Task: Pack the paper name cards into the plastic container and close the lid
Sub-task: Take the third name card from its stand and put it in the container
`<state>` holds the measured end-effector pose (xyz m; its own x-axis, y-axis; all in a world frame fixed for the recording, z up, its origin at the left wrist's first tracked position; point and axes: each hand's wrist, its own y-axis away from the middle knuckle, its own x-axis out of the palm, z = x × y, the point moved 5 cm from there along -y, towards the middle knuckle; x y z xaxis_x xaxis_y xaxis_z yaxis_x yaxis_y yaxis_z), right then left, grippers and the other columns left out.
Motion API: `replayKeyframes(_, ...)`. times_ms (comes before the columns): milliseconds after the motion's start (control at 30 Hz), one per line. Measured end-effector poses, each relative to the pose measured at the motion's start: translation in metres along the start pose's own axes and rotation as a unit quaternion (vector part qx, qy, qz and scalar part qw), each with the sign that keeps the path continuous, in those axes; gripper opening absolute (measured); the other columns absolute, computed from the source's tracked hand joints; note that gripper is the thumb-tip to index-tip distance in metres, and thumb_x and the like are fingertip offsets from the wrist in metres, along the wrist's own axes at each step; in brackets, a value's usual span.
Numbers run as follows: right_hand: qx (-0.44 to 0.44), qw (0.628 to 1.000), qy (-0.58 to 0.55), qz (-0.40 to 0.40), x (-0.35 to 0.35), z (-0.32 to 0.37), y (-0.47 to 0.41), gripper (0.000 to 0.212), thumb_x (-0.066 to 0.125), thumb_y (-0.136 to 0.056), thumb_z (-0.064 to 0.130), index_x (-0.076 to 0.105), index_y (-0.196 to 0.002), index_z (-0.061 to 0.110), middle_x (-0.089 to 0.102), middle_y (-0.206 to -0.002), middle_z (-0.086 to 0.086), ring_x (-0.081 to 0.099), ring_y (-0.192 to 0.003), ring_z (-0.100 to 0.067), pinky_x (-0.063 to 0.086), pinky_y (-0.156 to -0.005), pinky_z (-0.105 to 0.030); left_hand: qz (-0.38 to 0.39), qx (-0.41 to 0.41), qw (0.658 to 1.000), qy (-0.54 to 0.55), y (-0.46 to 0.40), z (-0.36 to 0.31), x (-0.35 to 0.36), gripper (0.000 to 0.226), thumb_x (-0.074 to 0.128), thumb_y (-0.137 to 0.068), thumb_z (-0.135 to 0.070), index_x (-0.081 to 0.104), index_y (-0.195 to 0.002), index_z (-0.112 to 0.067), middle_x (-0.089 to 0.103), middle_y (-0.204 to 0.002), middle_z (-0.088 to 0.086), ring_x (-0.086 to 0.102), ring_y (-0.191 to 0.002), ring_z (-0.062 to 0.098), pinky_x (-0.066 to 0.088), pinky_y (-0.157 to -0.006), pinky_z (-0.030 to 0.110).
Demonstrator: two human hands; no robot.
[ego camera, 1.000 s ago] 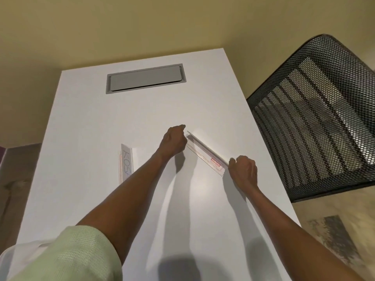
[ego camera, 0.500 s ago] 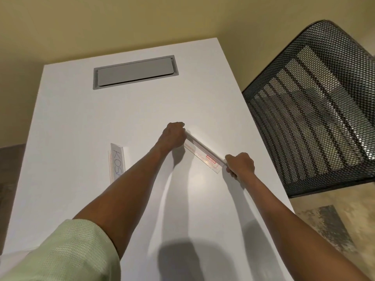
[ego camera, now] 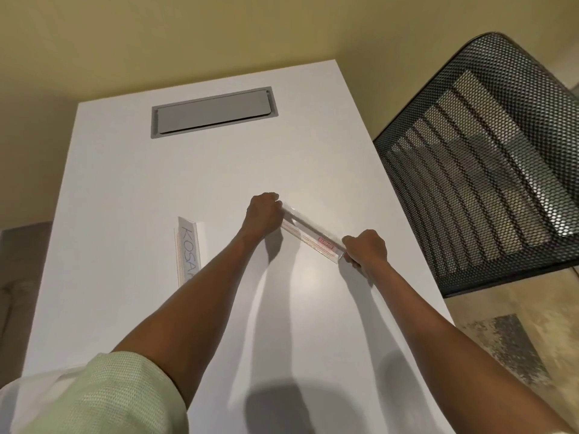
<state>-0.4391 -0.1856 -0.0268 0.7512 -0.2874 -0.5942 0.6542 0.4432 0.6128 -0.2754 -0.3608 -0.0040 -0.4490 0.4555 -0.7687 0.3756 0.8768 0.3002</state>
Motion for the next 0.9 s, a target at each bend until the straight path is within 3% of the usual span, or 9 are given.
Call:
replayKeyframes(67,-0.01,1.0,0.006,-0.004,-0.002,0.003,0.006,0.03,0.051,-0.077,0.019,0.067,-0.089,-0.003,0.074,-0.083,-0.017,0.063,-0.069,-0.03,0.058,-0.074,-0.043,-0.019,0.009,1.0,-0.016,0.007,0.003,-0.008,0.043,0.045,-0.091,-0.006,0.028,-0.06,-0.031,0.066,-0.09,0.012,0.062,-0.099,0.034,0.043,-0.075,0.03)
replayKeyframes(167,-0.024,1.0,0.01,-0.009,-0.006,0.007,0.014,0.025,0.053,-0.079,0.015,0.066,-0.089,-0.003,0.074,-0.08,-0.017,0.07,-0.073,-0.032,0.059,-0.073,-0.043,-0.039,0.033,0.996,-0.07,0.025,0.004,-0.02,0.041,0.045,-0.076,0.007,0.022,-0.054,-0.019,0.028,-0.053,0.0,0.039,-0.065,0.028,0.023,-0.056,0.032)
replayKeyframes(333,-0.045,0.999,0.026,-0.002,-0.011,0.01,0.029,0.024,0.059,-0.084,0.013,0.064,-0.099,-0.005,0.072,-0.095,-0.02,0.064,-0.077,-0.031,0.057,-0.074,-0.04,-0.108,0.005,0.994,0.016,0.057,0.015,-0.039,0.024,0.041,-0.073,0.004,0.029,-0.06,-0.012,0.021,-0.06,0.007,0.02,-0.065,0.02,0.017,-0.058,0.033)
replayKeyframes(467,-0.074,0.995,0.064,-0.018,-0.018,0.012,0.044,0.012,0.056,-0.086,0.011,0.058,-0.085,-0.001,0.058,-0.072,-0.009,0.057,-0.075,-0.029,0.037,-0.048,-0.024,-0.161,-0.024,0.986,0.047,0.08,0.023,-0.049,0.03,0.046,-0.078,0.001,0.028,-0.06,-0.015,0.021,-0.065,0.008,0.019,-0.068,0.019,0.017,-0.059,0.03)
replayKeyframes(700,-0.127,0.991,0.028,-0.031,-0.02,0.005,0.056,0.02,0.064,-0.08,0.007,0.072,-0.092,-0.007,0.071,-0.102,-0.021,0.067,-0.096,-0.035,0.055,-0.081,-0.036,-0.176,-0.089,0.971,0.138,0.107,0.047,-0.051,0.025,0.059,-0.078,-0.002,0.051,-0.073,-0.025,0.04,-0.081,-0.005,0.037,-0.074,0.019,0.034,-0.071,0.024)
replayKeyframes(733,-0.132,0.99,0.018,-0.037,-0.021,0.004,0.058,0.02,0.065,-0.078,0.006,0.071,-0.091,-0.009,0.071,-0.1,-0.023,0.066,-0.095,-0.038,0.055,-0.082,-0.04,-0.178,-0.097,0.965,0.165,0.111,0.051,-0.051,0.025,0.062,-0.078,-0.003,0.063,-0.079,-0.028,0.048,-0.09,-0.013,0.045,-0.098,0.003,0.038,-0.074,0.022)
replayKeyframes(767,-0.139,0.989,0.008,-0.04,-0.021,0.004,0.06,0.018,0.066,-0.076,0.004,0.071,-0.087,-0.01,0.07,-0.093,-0.025,0.065,-0.089,-0.042,0.057,-0.078,-0.041,-0.18,-0.113,0.958,0.192,0.115,0.056,-0.05,0.024,0.066,-0.078,-0.004,0.073,-0.09,-0.023,0.065,-0.107,-0.009,0.067,-0.1,0.021,0.042,-0.079,0.02)
replayKeyframes(833,-0.157,0.987,-0.003,-0.046,-0.021,0.004,0.065,0.009,0.065,-0.073,0.001,0.068,-0.066,-0.005,0.057,-0.065,-0.022,0.045,-0.061,-0.04,0.045,-0.061,-0.03,-0.182,-0.143,0.947,0.225,0.123,0.065,-0.049,0.024,0.072,-0.077,-0.006,0.076,-0.1,-0.008,0.074,-0.105,0.011,0.067,-0.102,0.018,0.044,-0.082,0.018)
replayKeyframes(900,-0.173,0.984,0.001,-0.047,-0.02,0.003,0.068,0.013,0.064,-0.072,0.0,0.064,-0.059,-0.001,0.04,-0.061,-0.015,0.03,-0.064,-0.024,0.03,-0.059,-0.028,-0.181,-0.153,0.94,0.243,0.129,0.072,-0.048,0.025,0.074,-0.074,-0.005,0.075,-0.099,-0.005,0.075,-0.105,0.01,0.069,-0.097,0.02,0.047,-0.083,0.02)
